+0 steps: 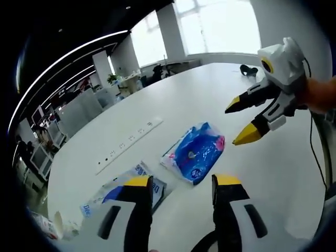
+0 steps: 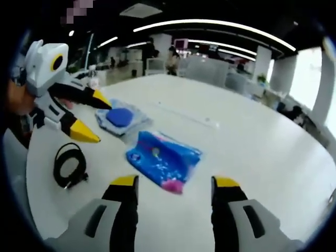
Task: Arrange the tabletop items into an orderly group along one side of the table until the central work area is clear of visible clutter.
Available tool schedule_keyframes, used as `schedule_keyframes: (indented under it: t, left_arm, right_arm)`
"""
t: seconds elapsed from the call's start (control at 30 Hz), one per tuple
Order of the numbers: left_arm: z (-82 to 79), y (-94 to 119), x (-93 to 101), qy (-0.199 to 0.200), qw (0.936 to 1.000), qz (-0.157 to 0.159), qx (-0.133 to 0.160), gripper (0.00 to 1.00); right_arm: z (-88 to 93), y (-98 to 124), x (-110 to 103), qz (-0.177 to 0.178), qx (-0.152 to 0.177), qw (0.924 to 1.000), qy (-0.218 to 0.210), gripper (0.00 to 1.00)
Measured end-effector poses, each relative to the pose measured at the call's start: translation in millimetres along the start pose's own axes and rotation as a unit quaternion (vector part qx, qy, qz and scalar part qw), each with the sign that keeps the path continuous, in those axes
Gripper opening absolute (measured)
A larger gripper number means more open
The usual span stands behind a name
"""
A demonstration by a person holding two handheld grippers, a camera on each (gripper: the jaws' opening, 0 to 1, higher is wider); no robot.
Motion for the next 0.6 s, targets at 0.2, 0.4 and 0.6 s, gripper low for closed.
schedule_keyframes:
  t: [0.2, 0.4, 0.6]
  left_arm:
    - [1.6, -6.0, 0.5, 0.005, 1.0000, 0.006, -0.003, 0.37]
    - [5.2, -12.5, 2.0, 0.018, 0.9997, 0.013, -0.008, 0.33]
    - [7.6, -19.2, 4.8, 0.026, 0.9994, 0.019, -0.015, 0.30]
  right_arm:
    - [2.5, -3.8, 1.6, 0.004, 0.003, 1.0000, 0.002, 0.41]
    - [10.1, -6.8, 2.2, 0.006, -0.002, 1.0000, -0.001, 0.32]
    - [11.8, -10.4, 5.8, 0.003, -0.003, 1.0000, -0.005, 0.26]
Point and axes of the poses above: the point that each gripper's makers call its tool centre point, and the gripper's own axes: y roughly backward along the fingers, x roughly to its right, z roughly out of its underside, the point moved 3 cm from there along y, roughly backward along the fingers, and after that the axes turned 9 degrees about -x, right-handed, at the moved point
